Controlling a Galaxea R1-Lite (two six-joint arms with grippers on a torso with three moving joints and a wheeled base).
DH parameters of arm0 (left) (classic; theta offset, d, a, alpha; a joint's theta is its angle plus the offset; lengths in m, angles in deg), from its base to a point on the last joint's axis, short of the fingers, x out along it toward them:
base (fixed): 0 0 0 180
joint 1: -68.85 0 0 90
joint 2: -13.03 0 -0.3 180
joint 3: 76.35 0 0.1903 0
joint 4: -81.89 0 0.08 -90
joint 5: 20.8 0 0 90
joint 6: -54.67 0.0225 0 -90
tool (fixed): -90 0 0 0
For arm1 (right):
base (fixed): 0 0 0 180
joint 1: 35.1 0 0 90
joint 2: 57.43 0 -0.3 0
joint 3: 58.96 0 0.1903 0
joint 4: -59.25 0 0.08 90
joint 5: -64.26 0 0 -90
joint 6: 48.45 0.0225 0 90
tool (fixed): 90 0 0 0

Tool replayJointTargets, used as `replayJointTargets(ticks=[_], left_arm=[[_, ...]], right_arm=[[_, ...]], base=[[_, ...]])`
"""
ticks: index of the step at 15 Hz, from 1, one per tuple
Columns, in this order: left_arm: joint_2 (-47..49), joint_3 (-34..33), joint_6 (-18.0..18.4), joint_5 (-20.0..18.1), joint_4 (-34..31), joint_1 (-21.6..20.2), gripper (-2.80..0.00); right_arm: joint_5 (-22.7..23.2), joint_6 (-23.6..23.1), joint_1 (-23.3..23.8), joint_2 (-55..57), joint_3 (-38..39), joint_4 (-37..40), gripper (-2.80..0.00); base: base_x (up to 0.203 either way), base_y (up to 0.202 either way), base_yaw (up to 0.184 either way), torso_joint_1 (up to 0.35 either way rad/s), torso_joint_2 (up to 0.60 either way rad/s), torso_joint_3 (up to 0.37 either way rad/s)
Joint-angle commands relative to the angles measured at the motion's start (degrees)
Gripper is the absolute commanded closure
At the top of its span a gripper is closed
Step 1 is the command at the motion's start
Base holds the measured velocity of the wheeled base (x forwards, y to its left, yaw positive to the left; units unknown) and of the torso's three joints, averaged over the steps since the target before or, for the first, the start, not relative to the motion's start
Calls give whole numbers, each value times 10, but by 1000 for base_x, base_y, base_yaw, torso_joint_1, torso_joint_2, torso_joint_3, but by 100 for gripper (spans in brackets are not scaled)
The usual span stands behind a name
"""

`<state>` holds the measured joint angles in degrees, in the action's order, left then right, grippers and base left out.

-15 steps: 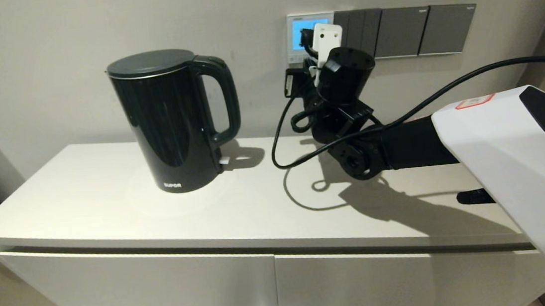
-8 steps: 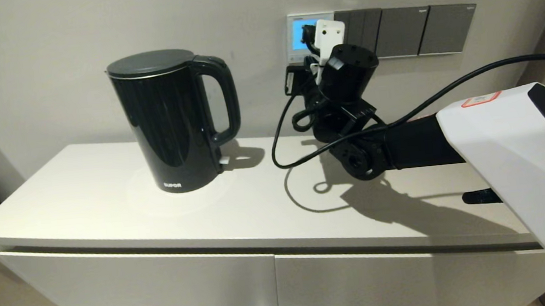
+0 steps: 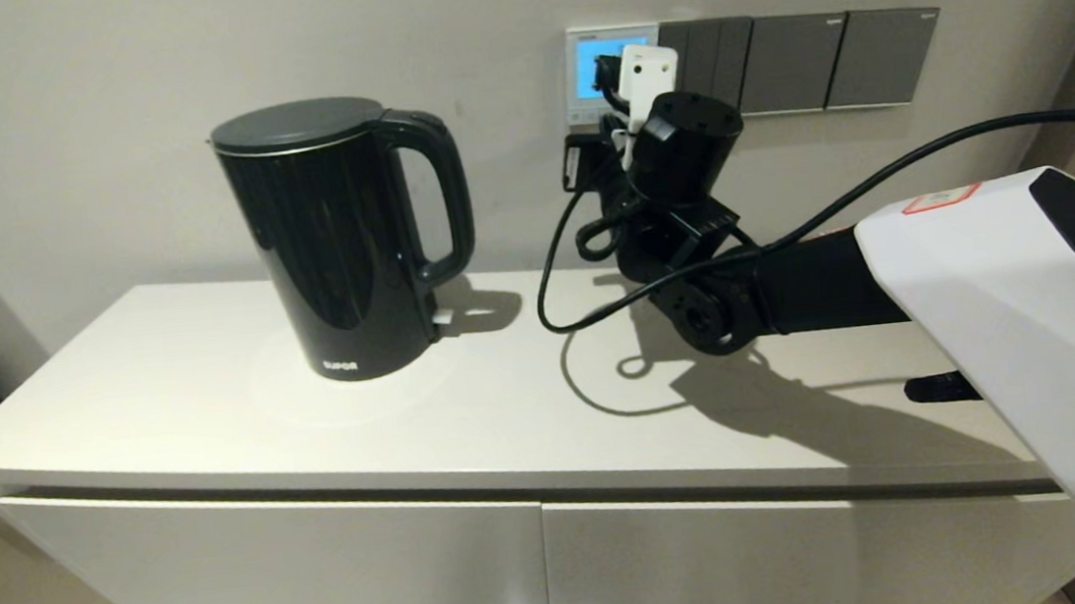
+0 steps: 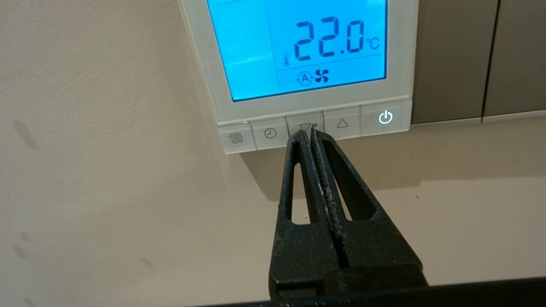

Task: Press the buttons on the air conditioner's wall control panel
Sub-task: Press the temperature decrease button

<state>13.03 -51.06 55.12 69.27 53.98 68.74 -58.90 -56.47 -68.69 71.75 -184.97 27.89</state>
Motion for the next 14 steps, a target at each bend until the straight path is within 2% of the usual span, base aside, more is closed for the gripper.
replayJointTargets(ticks=[1,14], left_arm=[[1,0,0,0,0,0,0],[1,0,0,0,0,-1,0]], right_arm=[[-2,-1,1,4,-3,-3,0],[-3,-2,-5,-6,5,-9,0]], base=[[0,0,0,0,0,0],[0,0,0,0,0,0]])
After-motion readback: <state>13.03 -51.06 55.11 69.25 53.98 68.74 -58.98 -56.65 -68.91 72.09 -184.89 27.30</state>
